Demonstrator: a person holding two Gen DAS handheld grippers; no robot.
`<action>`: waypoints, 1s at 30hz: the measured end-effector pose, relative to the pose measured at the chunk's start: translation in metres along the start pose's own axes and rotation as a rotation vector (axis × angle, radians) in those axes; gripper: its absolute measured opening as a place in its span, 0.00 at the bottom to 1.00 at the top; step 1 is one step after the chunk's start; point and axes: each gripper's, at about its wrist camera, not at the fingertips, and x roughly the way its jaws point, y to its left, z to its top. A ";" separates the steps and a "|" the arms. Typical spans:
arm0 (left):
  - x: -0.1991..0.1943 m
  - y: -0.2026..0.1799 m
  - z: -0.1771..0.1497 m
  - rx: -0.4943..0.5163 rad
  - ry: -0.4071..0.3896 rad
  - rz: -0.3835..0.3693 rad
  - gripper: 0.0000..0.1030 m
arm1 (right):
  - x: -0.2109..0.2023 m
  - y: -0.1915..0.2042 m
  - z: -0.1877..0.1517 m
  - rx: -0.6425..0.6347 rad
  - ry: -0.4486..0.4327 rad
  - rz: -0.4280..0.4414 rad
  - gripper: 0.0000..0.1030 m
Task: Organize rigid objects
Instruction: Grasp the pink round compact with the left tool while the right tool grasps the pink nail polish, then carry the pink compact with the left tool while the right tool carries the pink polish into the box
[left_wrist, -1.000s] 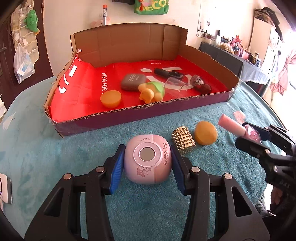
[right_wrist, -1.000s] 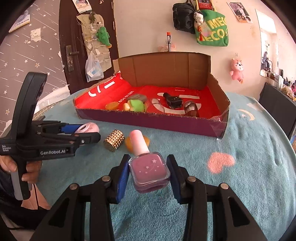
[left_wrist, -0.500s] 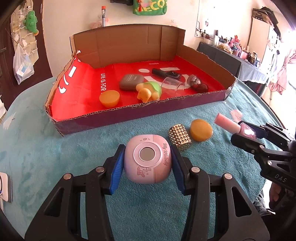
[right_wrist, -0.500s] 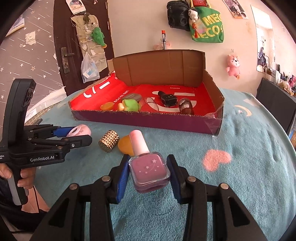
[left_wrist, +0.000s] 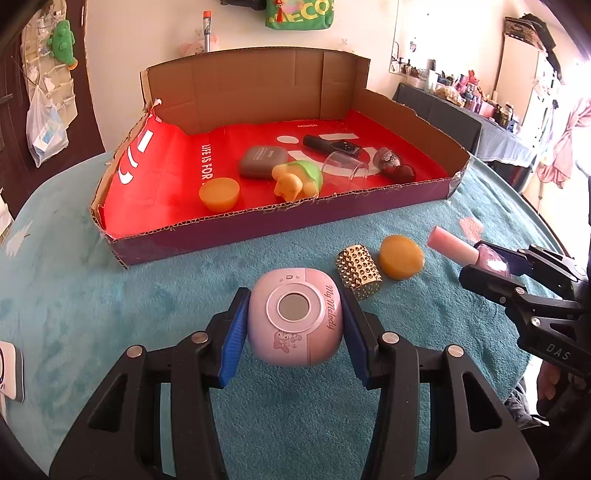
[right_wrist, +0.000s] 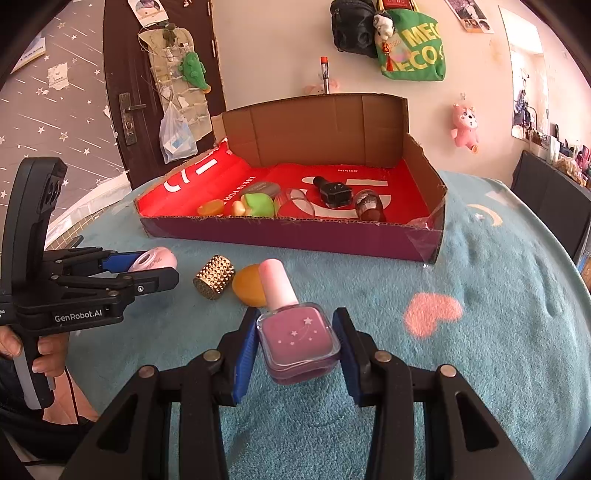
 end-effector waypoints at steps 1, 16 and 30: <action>-0.001 0.000 0.000 0.001 -0.002 -0.001 0.44 | 0.000 0.000 0.000 0.000 0.000 0.001 0.42; 0.017 0.045 0.105 0.075 0.039 0.047 0.44 | 0.029 -0.028 0.125 -0.027 -0.037 -0.043 0.42; 0.110 0.065 0.160 0.134 0.242 0.123 0.44 | 0.153 -0.069 0.191 -0.056 0.239 -0.224 0.42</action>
